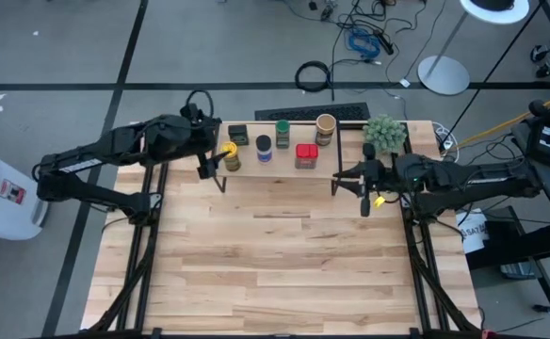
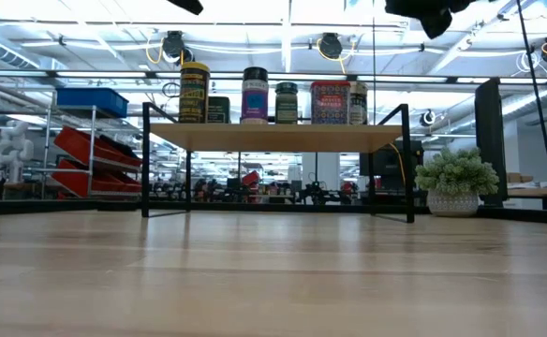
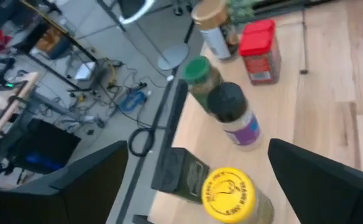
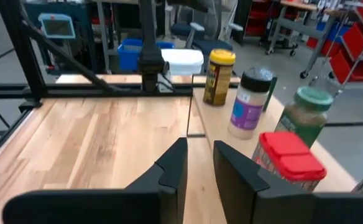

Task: Shelf spices

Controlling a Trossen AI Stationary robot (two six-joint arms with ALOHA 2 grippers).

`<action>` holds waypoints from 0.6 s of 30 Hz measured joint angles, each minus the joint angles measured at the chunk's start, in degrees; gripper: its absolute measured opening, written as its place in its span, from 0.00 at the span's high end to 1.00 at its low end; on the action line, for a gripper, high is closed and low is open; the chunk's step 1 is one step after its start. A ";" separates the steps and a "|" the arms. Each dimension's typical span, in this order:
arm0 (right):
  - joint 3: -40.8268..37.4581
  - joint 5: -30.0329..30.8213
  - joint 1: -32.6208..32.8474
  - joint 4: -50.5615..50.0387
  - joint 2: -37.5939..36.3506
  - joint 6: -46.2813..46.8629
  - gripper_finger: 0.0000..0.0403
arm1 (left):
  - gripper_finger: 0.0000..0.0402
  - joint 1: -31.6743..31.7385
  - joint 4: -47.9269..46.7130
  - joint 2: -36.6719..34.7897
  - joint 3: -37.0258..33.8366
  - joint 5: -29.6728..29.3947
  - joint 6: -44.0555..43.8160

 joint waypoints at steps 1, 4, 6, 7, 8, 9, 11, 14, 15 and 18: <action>-0.16 -0.02 0.00 -0.08 0.25 0.14 0.83 | 0.01 -0.15 -0.05 0.24 0.00 -0.07 0.02; -0.28 -0.03 0.00 -0.16 0.92 0.22 0.83 | 0.02 -0.33 -2.43 0.38 0.00 -0.12 -1.80; -0.28 -1.18 -0.01 -0.17 0.96 0.42 0.83 | 0.02 0.07 -3.45 0.86 0.03 -0.01 -3.03; -0.28 -1.94 0.00 0.00 1.04 0.43 0.83 | 0.02 0.57 -4.17 1.11 0.12 0.27 -3.13; -0.28 -2.62 0.00 0.10 1.10 0.43 0.83 | 0.02 1.24 -4.86 1.48 0.24 1.35 -3.48; -0.28 -2.88 0.07 0.05 1.14 0.43 0.83 | 0.02 1.98 -5.76 1.98 0.70 2.69 -4.14; -0.28 -2.99 0.40 0.15 1.15 0.43 0.83 | 0.02 3.62 -6.49 3.06 1.96 7.26 -6.01; -0.28 -2.99 1.01 0.50 1.15 0.37 0.83 | 0.02 6.00 -8.23 4.69 4.18 12.87 -6.49; -0.28 -2.99 1.22 0.59 1.15 0.35 0.84 | 0.02 6.62 -9.12 5.43 5.02 14.18 -6.47; -0.28 -2.99 2.05 0.88 1.13 0.21 0.84 | 0.02 9.14 -12.45 7.52 7.79 17.88 -6.44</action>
